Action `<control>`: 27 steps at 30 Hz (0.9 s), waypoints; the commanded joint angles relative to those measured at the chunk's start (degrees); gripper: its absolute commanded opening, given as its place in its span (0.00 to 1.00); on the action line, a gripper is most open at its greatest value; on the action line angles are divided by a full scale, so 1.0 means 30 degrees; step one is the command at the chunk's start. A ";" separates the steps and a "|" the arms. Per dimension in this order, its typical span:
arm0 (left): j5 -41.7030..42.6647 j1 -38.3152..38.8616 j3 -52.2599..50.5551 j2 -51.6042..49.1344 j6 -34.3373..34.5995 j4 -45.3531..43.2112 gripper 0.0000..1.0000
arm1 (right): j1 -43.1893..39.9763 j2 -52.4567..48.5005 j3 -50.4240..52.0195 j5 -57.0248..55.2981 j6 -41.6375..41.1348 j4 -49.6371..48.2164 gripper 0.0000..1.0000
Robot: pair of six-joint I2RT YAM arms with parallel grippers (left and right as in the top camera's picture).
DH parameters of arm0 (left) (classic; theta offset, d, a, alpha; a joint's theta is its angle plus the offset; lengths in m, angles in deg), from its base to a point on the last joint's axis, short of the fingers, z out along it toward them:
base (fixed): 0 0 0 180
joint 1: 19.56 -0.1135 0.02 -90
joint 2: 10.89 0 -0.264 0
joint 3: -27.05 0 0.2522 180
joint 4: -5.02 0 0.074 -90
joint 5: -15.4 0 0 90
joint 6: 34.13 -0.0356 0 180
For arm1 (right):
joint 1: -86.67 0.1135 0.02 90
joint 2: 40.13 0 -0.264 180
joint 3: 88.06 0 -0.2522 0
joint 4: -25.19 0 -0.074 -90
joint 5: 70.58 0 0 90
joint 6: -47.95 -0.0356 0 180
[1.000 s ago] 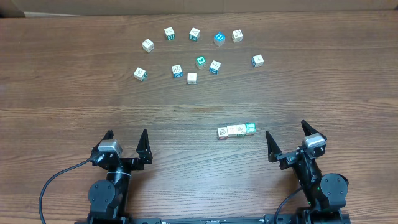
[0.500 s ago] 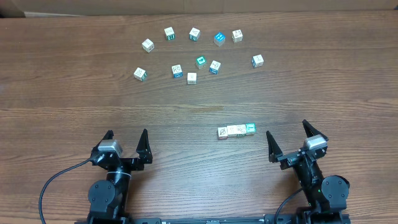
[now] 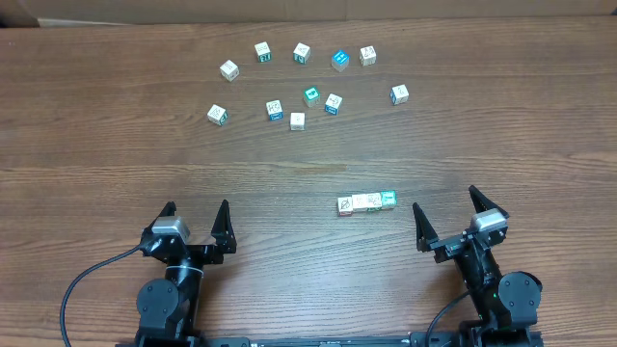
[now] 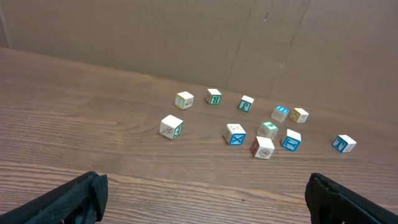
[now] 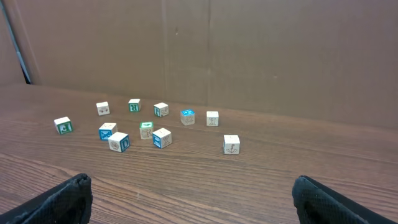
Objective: Form a horizontal line
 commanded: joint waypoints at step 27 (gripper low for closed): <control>0.0102 0.0124 -0.0066 0.0240 -0.0510 -0.0036 1.00 | 0.0102 0.0233 0.0197 -0.0991 -0.0051 -0.0044 1.00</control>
